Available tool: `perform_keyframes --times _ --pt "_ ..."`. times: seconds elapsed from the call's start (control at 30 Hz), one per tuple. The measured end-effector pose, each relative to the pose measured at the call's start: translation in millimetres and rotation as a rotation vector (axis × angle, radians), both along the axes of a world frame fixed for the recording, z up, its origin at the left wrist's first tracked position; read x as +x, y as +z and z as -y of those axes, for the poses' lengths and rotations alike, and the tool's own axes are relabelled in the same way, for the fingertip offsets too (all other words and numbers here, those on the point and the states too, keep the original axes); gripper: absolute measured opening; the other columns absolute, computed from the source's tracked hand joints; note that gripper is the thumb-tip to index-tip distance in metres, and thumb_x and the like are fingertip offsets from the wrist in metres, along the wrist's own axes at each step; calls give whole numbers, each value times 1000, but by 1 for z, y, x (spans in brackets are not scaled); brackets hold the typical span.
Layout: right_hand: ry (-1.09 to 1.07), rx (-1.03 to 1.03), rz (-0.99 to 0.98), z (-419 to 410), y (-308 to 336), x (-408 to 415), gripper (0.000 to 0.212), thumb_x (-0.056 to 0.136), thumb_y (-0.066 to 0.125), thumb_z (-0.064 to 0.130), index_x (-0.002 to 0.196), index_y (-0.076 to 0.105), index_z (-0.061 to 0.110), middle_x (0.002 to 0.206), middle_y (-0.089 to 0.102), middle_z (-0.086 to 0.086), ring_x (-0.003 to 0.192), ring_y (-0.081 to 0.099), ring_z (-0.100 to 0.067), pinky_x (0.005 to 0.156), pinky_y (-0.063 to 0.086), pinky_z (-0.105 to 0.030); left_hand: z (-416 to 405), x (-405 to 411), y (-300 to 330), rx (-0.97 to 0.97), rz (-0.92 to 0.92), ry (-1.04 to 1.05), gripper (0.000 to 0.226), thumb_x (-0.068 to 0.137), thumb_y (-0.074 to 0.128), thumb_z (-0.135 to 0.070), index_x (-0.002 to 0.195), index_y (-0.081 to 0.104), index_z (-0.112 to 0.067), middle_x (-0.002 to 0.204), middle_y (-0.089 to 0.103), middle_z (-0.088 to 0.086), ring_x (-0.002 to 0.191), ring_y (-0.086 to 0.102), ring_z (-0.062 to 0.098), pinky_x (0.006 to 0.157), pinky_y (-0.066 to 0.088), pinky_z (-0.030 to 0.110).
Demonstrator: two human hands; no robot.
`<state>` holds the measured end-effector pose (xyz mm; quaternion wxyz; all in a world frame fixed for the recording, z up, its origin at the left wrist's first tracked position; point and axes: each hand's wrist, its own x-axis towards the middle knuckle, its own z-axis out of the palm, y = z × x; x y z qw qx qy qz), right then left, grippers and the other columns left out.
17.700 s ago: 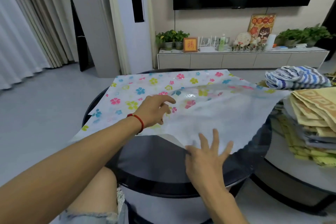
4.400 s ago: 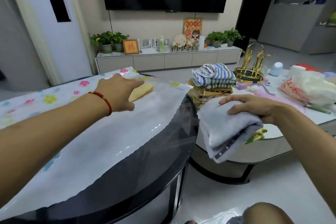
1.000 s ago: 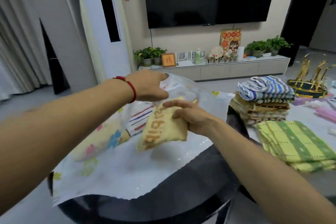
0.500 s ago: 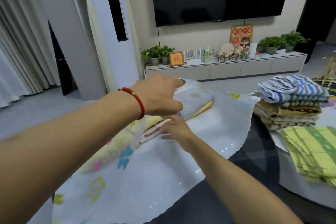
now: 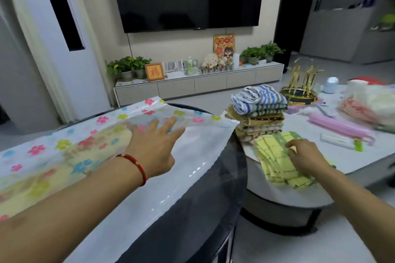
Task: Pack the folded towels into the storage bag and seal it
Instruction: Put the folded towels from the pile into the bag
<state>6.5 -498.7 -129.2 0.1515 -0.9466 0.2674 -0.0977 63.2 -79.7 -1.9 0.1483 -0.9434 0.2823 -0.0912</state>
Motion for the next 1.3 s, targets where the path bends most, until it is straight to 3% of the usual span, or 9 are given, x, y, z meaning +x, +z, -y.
perform_keyframes --times 0.1,0.27,0.4,0.5,0.6,0.7,0.9,1.07,1.3 --pt "-37 0 -195 30 -10 8 45 108 38 35 151 46 25 149 46 -24 140 39 -43 114 36 -49 5 1 -6 -9 9 11 72 90 49 -38 152 12 -45 166 -3 -6 147 18 33 105 38 62" --pt "-159 -23 -265 48 -12 11 42 104 50 42 145 44 39 138 55 -20 130 44 -43 106 32 -50 1 -4 -22 -4 24 18 68 89 47 -40 149 18 -50 166 -7 -7 147 13 34 105 40 56" --pt "-81 32 -239 51 -1 15 62 91 67 22 145 43 40 127 64 -16 124 51 -41 102 43 -50 -12 -16 -30 94 140 5 60 90 46 -39 146 27 -51 166 -10 -4 147 12 38 105 35 62" --pt "-28 211 -225 49 18 11 70 82 77 8 142 48 29 108 65 -12 93 66 -32 72 57 -40 -32 -36 -41 101 208 15 55 75 68 -31 128 60 -39 164 21 6 138 29 49 93 35 69" --pt "-45 516 -152 48 36 1 55 81 81 0 130 61 17 116 62 -16 89 69 -34 74 62 -43 -58 -54 -50 68 195 25 52 55 82 -15 107 74 -20 149 46 17 123 43 57 81 36 75" --pt "-27 922 -158 30 59 -16 35 88 75 -1 120 69 12 125 69 -22 99 73 -34 86 63 -48 -78 -66 -57 96 184 85 46 56 80 -15 102 74 -17 142 53 20 115 49 57 79 37 73" --pt "270 1201 -74 -44 109 -57 42 80 77 4 120 75 18 117 75 -24 92 76 -38 71 65 -51 -107 -87 -55 182 76 287 50 86 44 -44 134 43 -34 142 44 -5 117 48 35 89 40 55" --pt "566 1309 -100 -143 125 -62 50 80 75 0 126 72 20 124 74 -19 90 78 -34 65 66 -41 -132 -85 -11 30 -18 247 71 87 50 -46 151 21 -33 154 37 -4 128 44 32 96 43 59" --pt "746 1638 -69 -311 106 -6 56 90 58 -16 132 70 19 131 71 -17 117 70 -33 89 62 -42 -163 -55 77 -170 -356 -2 99 78 71 -57 156 16 -29 158 36 1 140 37 22 116 32 39"
